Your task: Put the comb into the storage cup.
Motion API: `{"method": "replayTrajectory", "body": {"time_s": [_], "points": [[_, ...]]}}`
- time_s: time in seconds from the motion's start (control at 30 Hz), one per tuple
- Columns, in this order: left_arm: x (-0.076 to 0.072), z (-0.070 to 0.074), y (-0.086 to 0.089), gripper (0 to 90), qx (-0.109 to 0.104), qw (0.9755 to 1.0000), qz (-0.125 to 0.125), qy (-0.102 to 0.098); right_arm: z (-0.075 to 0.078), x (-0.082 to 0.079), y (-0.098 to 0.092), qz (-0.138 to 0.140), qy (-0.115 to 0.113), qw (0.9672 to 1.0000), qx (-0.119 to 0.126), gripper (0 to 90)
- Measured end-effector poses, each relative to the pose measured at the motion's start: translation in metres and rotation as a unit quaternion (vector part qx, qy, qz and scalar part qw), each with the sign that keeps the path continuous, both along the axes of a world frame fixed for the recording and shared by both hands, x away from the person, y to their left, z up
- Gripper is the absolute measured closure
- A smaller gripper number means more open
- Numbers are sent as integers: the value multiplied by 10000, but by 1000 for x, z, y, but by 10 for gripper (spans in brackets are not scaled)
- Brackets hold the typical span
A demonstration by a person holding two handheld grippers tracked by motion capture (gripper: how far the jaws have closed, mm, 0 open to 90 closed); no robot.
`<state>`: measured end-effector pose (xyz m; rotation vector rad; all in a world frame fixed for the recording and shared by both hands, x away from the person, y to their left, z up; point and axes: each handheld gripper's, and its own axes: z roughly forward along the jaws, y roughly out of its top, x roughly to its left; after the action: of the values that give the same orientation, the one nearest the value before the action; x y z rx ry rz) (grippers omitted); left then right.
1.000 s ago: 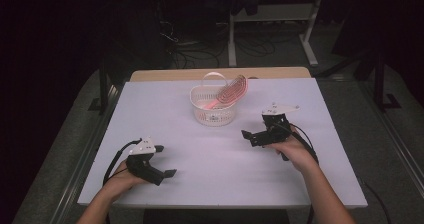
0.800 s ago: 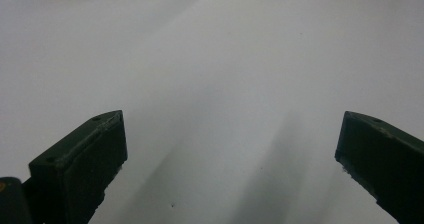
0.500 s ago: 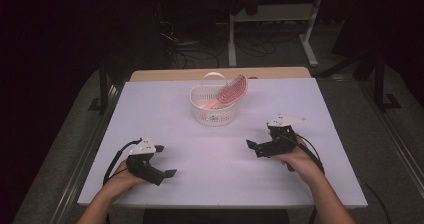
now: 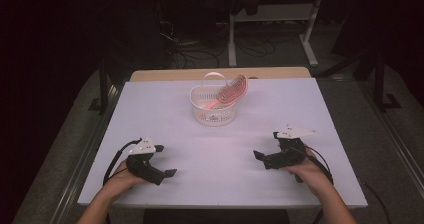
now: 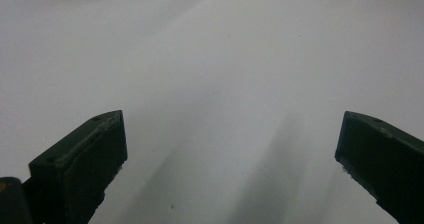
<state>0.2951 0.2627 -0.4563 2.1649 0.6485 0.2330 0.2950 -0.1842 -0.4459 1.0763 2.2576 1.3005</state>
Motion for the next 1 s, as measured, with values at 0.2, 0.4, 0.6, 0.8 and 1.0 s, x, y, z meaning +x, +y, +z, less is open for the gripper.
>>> {"method": "replayTrajectory", "body": {"time_s": [0.2,0.4,0.6,0.8,1.0], "points": [[0,1,0,0,-21,10000,-5,-17,-4,-6,-6,35,0,10000,-51,2],[-1,1,0,0,-36,10000,-7,-25,-8,-11,-13,18,-42,10000,-23,2],[0,1,0,0,-44,10000,-16,-34,-13,-16,-18,56,14,9999,-110,2],[0,0,-1,0,-47,10000,-26,-28,-16,-16,-18,72,65,9998,-164,2],[0,0,0,0,-50,10000,-29,-20,-16,-15,-18,76,76,9998,-172,2]]}}
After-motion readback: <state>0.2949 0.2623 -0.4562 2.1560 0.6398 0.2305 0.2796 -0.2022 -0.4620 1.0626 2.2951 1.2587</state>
